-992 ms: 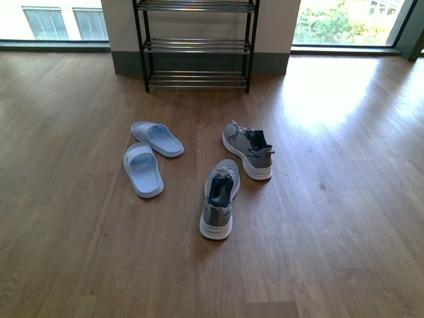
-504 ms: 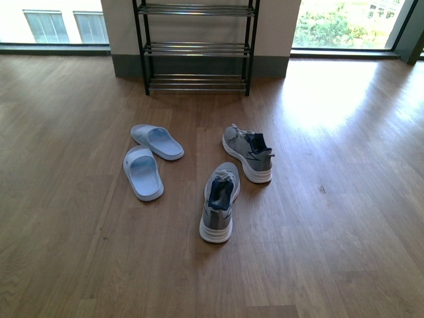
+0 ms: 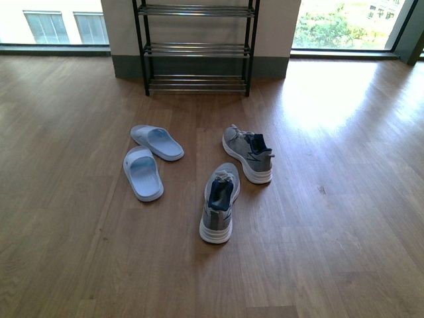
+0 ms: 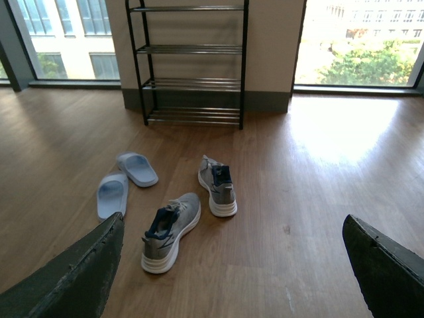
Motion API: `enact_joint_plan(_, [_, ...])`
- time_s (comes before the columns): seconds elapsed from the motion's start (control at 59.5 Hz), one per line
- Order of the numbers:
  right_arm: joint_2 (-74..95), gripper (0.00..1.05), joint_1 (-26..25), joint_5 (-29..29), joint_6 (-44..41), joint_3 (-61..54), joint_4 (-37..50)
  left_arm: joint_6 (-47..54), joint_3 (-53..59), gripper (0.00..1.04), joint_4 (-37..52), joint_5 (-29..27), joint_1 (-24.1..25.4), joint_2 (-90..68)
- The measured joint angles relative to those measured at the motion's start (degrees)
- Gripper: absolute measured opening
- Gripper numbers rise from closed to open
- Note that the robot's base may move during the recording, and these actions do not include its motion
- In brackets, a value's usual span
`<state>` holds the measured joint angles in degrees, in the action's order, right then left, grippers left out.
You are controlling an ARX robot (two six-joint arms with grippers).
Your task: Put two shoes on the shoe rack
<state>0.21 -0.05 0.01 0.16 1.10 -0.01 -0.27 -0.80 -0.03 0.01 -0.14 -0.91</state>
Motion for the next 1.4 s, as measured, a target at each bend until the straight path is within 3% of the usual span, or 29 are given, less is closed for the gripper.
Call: enact_joint_plan(1.395, [0.00, 0.96, 0.00, 0.00, 0.00, 0.00, 0.00, 0.00, 0.00, 0.95, 0.00, 0.00, 0.00, 0.00])
